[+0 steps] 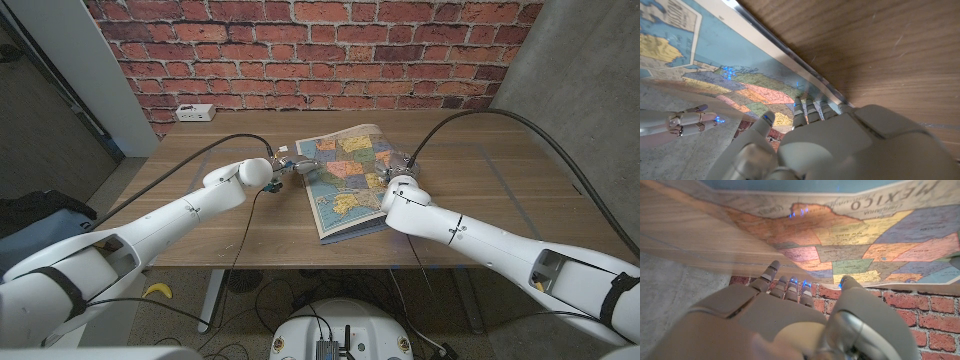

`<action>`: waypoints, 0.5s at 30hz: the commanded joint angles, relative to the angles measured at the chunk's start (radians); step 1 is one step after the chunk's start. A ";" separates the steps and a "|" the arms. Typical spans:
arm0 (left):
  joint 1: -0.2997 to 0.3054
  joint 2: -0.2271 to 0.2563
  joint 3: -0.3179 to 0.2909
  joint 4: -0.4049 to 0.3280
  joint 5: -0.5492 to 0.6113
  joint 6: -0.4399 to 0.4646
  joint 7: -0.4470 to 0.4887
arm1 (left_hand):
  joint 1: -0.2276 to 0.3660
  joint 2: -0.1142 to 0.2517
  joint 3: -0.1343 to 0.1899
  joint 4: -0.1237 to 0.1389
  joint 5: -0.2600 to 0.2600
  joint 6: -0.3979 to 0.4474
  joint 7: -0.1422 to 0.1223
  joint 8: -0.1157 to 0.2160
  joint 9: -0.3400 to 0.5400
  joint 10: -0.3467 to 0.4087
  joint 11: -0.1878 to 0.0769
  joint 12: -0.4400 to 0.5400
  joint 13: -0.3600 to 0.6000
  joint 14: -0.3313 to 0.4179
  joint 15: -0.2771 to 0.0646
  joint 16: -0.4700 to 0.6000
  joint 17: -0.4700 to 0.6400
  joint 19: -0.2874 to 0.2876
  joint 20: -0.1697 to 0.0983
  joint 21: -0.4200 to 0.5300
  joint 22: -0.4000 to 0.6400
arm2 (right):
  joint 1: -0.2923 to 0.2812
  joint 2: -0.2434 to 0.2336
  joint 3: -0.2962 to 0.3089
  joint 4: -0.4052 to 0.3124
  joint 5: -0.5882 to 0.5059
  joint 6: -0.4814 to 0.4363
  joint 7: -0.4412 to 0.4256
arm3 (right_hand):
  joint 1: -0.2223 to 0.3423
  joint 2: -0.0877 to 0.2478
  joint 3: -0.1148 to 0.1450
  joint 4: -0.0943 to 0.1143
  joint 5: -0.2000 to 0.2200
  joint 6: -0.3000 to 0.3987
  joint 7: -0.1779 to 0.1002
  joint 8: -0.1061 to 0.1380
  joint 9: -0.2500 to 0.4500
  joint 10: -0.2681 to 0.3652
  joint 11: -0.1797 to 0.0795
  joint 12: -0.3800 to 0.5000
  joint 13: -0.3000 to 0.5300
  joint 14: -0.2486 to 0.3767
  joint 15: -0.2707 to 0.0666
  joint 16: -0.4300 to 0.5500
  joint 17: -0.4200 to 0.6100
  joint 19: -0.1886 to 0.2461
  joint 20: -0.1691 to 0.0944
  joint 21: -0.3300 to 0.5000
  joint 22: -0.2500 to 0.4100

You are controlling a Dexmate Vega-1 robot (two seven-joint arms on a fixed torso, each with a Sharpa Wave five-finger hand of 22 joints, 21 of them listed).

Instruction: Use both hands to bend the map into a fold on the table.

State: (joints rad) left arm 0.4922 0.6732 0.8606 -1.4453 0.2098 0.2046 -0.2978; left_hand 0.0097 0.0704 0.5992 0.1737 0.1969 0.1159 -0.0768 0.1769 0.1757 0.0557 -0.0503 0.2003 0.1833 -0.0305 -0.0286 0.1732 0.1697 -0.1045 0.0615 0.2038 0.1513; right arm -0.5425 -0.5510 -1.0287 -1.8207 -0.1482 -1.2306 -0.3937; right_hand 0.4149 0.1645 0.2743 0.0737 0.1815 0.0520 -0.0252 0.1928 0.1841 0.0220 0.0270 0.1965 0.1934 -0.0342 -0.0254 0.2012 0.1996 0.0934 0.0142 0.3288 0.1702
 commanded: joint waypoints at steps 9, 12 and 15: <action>-0.003 -0.003 0.007 -0.005 0.005 0.007 -0.003 | -0.008 0.044 -0.004 0.003 0.009 -0.005 0.001 0.004 0.004 -0.003 0.007 -0.001 0.004 -0.002 0.005 0.004 0.003 0.031 0.030 0.013 0.046 | -0.136 -0.023 0.066 -0.176 0.022 -0.152 -0.112 | 0.010 -0.001 0.002 -0.010 -0.001 0.017 0.003 0.008 0.002 0.010 0.002 0.009 0.002 0.006 -0.001 0.008 -0.002 0.014 -0.005 -0.002 0.001; -0.002 -0.003 0.006 -0.006 0.004 0.009 -0.003 | -0.008 0.044 -0.004 0.003 0.009 -0.006 0.002 0.004 0.004 -0.004 0.007 -0.001 0.004 -0.003 0.007 0.005 0.003 0.031 0.030 0.013 0.046 | -0.146 -0.019 0.073 -0.174 0.038 -0.156 -0.120 | 0.012 0.000 0.004 -0.012 -0.001 0.019 0.003 0.008 0.002 0.009 0.001 0.008 0.002 0.005 -0.001 0.007 -0.002 0.015 -0.007 -0.004 0.001; -0.003 -0.003 0.006 -0.005 0.003 0.008 -0.004 | -0.008 0.045 -0.005 0.003 0.009 -0.007 0.003 0.004 0.004 -0.005 0.008 -0.001 0.004 -0.005 0.007 0.004 0.003 0.030 0.030 0.013 0.046 | -0.153 -0.012 0.074 -0.168 0.052 -0.165 -0.127 | 0.013 0.000 0.005 -0.014 -0.001 0.022 0.004 0.009 0.002 0.009 0.002 0.008 0.001 0.005 -0.002 0.007 -0.003 0.015 -0.012 -0.006 0.001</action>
State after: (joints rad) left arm 0.4911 0.6710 0.8654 -1.4482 0.2117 0.2077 -0.2978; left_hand 0.0097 0.0704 0.5951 0.1779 0.1969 0.1119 -0.0728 0.1769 0.1758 0.0488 -0.0464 0.1952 0.1841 -0.0319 -0.0293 0.1745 0.1697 -0.1191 0.0476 0.2038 0.1514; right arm -0.6479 -0.5724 -0.9774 -1.9631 -0.1399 -1.3483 -0.4798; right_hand 0.4149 0.1645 0.2762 0.0645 0.1815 0.0633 -0.0247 0.1928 0.1841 0.0235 0.0286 0.1965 0.1934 -0.0321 -0.0232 0.2012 0.1950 0.1003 0.0072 0.3251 0.1702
